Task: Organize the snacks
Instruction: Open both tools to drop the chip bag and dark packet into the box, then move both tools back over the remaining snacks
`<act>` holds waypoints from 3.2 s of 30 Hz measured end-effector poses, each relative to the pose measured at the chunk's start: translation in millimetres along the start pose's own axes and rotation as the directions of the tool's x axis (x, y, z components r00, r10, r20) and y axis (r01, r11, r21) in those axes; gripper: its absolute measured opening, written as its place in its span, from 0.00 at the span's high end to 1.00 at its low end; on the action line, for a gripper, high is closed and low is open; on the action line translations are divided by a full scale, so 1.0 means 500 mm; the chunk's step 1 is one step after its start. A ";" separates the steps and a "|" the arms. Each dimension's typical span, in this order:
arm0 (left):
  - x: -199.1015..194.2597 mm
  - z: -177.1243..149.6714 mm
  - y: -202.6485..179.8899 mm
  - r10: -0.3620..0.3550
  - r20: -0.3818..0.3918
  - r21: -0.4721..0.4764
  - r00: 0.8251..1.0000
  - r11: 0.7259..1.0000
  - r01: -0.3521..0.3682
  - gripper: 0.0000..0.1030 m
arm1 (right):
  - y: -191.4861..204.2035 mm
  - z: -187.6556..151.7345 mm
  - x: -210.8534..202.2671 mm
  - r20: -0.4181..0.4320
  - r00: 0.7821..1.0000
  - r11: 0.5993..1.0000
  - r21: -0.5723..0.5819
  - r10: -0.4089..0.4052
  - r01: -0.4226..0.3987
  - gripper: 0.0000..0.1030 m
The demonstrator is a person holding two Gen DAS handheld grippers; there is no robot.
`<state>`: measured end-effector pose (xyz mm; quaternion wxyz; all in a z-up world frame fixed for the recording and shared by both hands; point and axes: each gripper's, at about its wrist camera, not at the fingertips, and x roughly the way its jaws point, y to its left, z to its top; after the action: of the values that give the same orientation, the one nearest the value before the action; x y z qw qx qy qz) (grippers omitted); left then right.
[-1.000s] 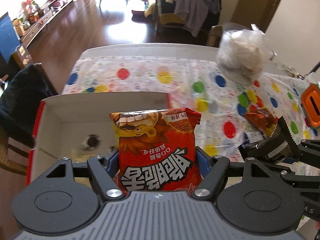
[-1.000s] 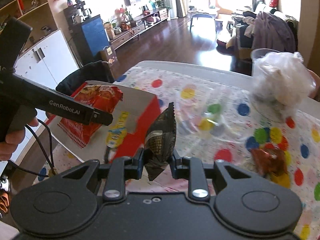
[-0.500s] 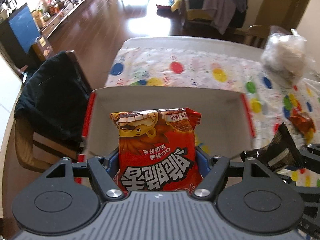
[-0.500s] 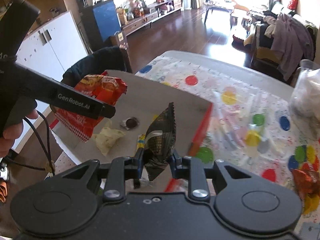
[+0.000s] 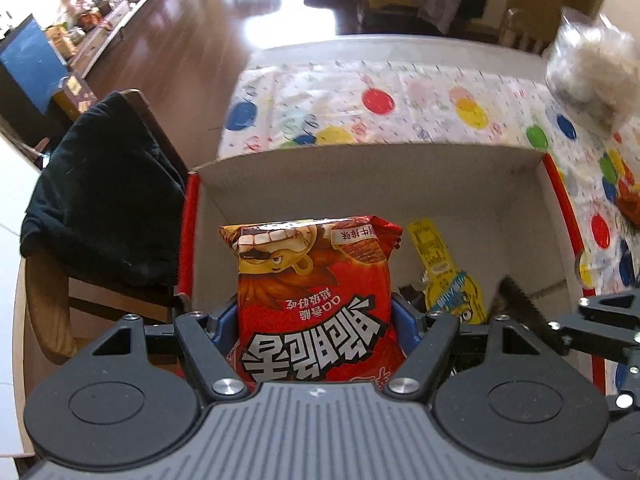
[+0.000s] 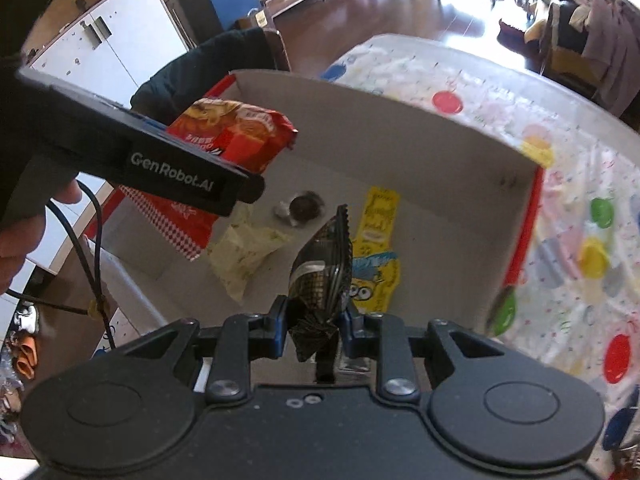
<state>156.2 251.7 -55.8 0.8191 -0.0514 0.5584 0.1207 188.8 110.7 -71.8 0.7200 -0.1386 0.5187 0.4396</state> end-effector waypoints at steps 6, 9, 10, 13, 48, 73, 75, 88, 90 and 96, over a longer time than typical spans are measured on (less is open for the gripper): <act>0.020 0.010 -0.021 0.006 -0.065 0.062 0.998 0.998 -0.002 0.28 | -0.005 -0.001 0.030 -0.049 0.999 0.999 0.032 0.004 -0.002 0.76; 0.028 0.014 -0.024 0.004 -0.091 0.072 0.996 0.997 0.003 0.27 | -0.004 0.001 0.036 -0.063 0.998 0.999 0.041 0.010 -0.007 0.76; 0.032 0.016 -0.025 0.001 -0.104 0.075 0.995 0.997 0.007 0.27 | -0.003 0.001 0.037 -0.066 0.998 0.999 0.041 0.007 -0.005 0.76; 0.037 0.016 -0.029 0.000 -0.122 0.090 0.993 0.996 0.011 0.27 | -0.003 0.003 0.038 -0.075 0.997 0.999 0.050 0.002 0.001 0.74; -0.151 -0.035 -0.099 -0.108 0.168 0.096 0.980 0.991 0.093 0.26 | -0.023 -0.055 -0.196 0.179 0.984 0.996 0.092 -0.007 -0.009 0.31; -0.177 -0.052 -0.414 -0.305 0.251 0.185 0.919 0.947 0.264 0.21 | -0.302 -0.300 -0.411 0.286 0.931 0.959 0.232 -0.227 0.162 0.03; -0.169 -0.055 -0.446 -0.315 0.243 0.196 0.917 0.942 0.272 0.21 | -0.333 -0.322 -0.419 0.273 0.928 0.951 0.246 -0.251 0.185 0.03; -0.090 -0.079 -0.673 -0.355 0.176 0.307 0.918 0.906 0.291 0.21 | -0.514 -0.445 -0.427 0.215 0.923 0.932 0.249 -0.319 0.264 0.01; -0.073 -0.079 -0.700 -0.350 0.166 0.313 0.922 0.905 0.288 0.21 | -0.540 -0.456 -0.419 0.203 0.922 0.930 0.236 -0.330 0.281 0.01; -0.028 -0.074 -0.764 -0.338 0.135 0.303 0.931 0.909 0.286 0.21 | -0.621 -0.488 -0.380 0.178 0.928 0.935 0.203 -0.326 0.290 0.01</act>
<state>215.5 -127.1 -75.8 0.8749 -0.0134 0.4761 -0.0878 263.1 -320.9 -89.6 0.8399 -0.1085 0.4483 0.2859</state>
